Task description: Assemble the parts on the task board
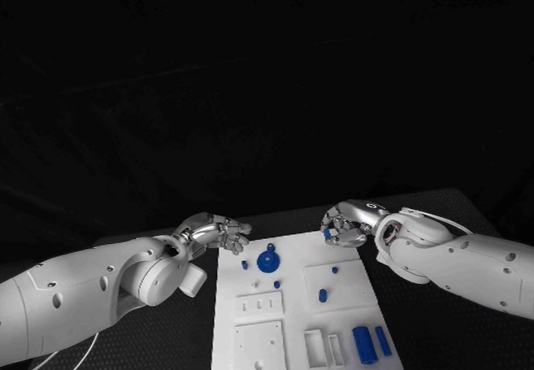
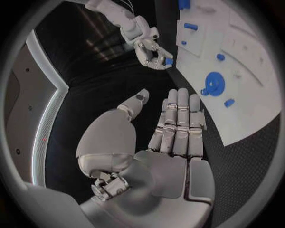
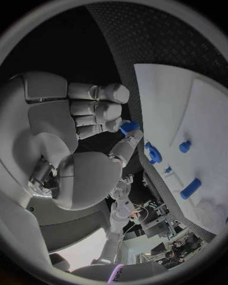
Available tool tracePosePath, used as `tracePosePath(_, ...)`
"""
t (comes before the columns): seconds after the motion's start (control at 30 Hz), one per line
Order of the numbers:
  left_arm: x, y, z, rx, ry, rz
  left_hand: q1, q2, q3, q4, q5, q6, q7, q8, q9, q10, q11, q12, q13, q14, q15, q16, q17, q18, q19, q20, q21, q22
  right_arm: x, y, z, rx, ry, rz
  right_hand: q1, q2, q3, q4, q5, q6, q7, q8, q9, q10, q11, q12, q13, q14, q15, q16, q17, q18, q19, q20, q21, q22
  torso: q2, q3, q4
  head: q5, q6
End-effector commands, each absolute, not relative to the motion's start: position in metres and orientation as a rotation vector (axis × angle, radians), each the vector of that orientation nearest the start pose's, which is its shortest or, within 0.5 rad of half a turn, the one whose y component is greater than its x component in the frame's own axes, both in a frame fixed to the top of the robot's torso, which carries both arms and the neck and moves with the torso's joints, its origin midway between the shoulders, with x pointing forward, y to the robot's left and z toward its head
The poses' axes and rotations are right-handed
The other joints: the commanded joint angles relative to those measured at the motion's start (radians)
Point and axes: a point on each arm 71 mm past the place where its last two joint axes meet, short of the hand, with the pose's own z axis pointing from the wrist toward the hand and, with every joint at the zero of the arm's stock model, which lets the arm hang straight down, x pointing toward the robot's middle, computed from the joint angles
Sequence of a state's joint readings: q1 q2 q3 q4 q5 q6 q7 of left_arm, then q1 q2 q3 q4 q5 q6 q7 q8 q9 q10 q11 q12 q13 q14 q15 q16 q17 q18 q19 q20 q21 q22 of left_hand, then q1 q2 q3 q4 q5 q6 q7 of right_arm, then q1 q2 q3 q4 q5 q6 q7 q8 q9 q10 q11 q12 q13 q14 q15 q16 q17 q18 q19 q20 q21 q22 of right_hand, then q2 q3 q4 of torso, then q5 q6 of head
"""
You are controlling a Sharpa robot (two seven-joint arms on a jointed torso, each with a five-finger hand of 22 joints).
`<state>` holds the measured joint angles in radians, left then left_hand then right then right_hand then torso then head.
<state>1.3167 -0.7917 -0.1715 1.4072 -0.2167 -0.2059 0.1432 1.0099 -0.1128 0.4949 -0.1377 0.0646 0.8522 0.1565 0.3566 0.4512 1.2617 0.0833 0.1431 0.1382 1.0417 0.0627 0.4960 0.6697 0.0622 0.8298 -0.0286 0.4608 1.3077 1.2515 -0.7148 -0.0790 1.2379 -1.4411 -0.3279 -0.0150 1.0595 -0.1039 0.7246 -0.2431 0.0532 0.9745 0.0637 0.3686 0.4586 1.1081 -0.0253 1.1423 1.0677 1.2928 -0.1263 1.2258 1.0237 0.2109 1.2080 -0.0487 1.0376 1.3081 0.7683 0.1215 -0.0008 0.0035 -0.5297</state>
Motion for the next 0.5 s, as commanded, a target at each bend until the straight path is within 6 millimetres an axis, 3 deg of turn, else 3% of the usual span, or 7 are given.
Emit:
tracePosePath(0.03,0.507,0.199,-0.195,-0.868,1.936,-1.280,-0.013,-0.004,-0.004,0.012,-0.010,0.016,-0.002,-0.003,-0.005,0.022,-0.008,0.010,0.011,0.006,-0.012,0.028,0.014,0.003,0.008,-0.014,0.018,0.025,0.536,-0.208,-0.180,-0.200,1.619,0.467,-0.010,-0.006,-0.004,-0.003,-0.004,0.067,0.018,0.022,0.031,0.007,-0.003,0.003,-0.001,0.003,-0.006,0.004,0.001,0.051,0.011,0.000,0.004,0.014,-0.010,-0.0035,-0.0104,0.012,0.004)
tracePosePath(0.2,0.509,0.188,-0.196,-0.881,1.939,-1.256,-0.019,-0.006,-0.008,0.018,-0.011,0.026,-0.006,-0.005,-0.007,0.037,-0.015,0.016,0.020,0.010,-0.020,0.052,0.025,0.001,0.016,-0.024,0.036,0.025,0.527,-0.181,-0.171,-0.227,1.616,0.488,-0.016,-0.016,-0.005,0.000,-0.004,0.070,0.016,0.022,0.032,0.011,-0.005,0.002,-0.003,0.005,-0.008,0.004,0.001,0.051,0.015,0.000,0.005,0.013,-0.022,-0.0082,-0.0165,0.020,0.012)
tracePosePath(0.33,0.509,0.177,-0.196,-0.890,1.930,-1.250,-0.037,-0.026,-0.016,0.029,-0.015,0.006,0.004,-0.023,-0.018,0.030,-0.011,0.010,0.024,0.000,-0.019,0.060,0.027,-0.004,0.010,-0.026,0.043,0.023,0.520,-0.155,-0.168,-0.252,1.614,0.511,-0.027,-0.027,-0.009,0.006,-0.004,0.073,0.014,0.021,0.032,0.015,-0.007,0.000,-0.004,0.008,-0.008,0.004,0.002,0.051,0.020,0.000,0.005,0.012,-0.032,-0.0127,-0.0212,0.034,0.012)
tracePosePath(0.5,0.508,0.166,-0.196,-0.891,1.937,-1.256,-0.057,-0.040,-0.020,0.048,-0.016,0.005,0.005,-0.025,-0.019,0.022,-0.008,0.004,0.025,-0.005,-0.020,0.066,0.029,-0.004,0.007,-0.027,0.047,0.022,0.514,-0.130,-0.166,-0.278,1.604,0.541,-0.031,-0.032,-0.011,0.009,-0.004,0.074,0.014,0.020,0.032,0.017,-0.007,-0.001,-0.004,0.009,-0.009,0.003,0.002,0.051,0.022,0.000,0.006,0.011,-0.039,-0.0153,-0.0202,0.046,0.007)
